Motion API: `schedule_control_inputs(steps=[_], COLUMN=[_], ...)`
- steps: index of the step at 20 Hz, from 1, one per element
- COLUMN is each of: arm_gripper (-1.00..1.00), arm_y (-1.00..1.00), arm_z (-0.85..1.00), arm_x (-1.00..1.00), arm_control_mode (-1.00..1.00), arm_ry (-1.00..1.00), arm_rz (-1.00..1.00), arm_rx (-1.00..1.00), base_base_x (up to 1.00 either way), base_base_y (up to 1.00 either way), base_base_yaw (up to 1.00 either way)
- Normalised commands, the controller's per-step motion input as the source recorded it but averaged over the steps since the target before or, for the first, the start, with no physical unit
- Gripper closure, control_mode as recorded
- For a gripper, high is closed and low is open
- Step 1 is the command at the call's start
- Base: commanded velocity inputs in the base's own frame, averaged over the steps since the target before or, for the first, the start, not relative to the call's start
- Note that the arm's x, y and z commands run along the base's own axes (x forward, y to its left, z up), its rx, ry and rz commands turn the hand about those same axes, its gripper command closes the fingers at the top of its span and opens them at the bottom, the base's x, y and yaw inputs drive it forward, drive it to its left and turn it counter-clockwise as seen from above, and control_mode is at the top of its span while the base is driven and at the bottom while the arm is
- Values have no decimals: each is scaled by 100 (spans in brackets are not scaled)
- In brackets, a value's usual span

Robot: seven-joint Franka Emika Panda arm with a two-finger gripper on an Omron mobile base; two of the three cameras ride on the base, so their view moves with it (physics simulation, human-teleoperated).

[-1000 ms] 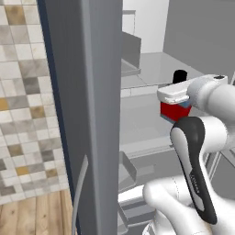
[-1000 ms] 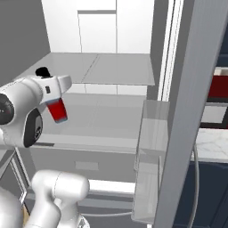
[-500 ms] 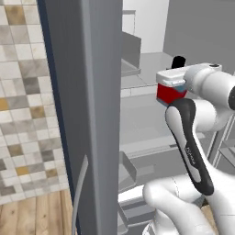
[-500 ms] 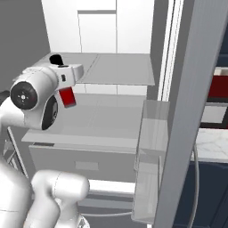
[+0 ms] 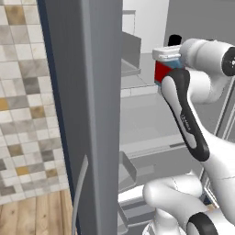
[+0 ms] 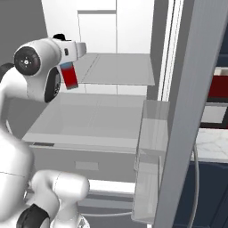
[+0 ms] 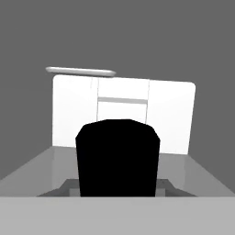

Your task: Place the liquor on the top shelf of the fridge to keep it out of children's reach, and place the onion and pear on lower shelves for easy access.

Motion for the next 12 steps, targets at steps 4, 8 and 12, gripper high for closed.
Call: schedule_control_inputs(steps=[4,8,12], arm_gripper=[100,100,100], arm_y=[-1,0,0], arm_z=[0,-3,-15], arm_x=[34,44,51], arm_control_mode=[-100,-100,-100], arm_ry=[0,-5,-10], arm_rz=[0,0,0], arm_rx=[0,0,3], base_base_x=[0,0,0], base_base_y=[0,0,0], base_base_yaw=[0,0,0])
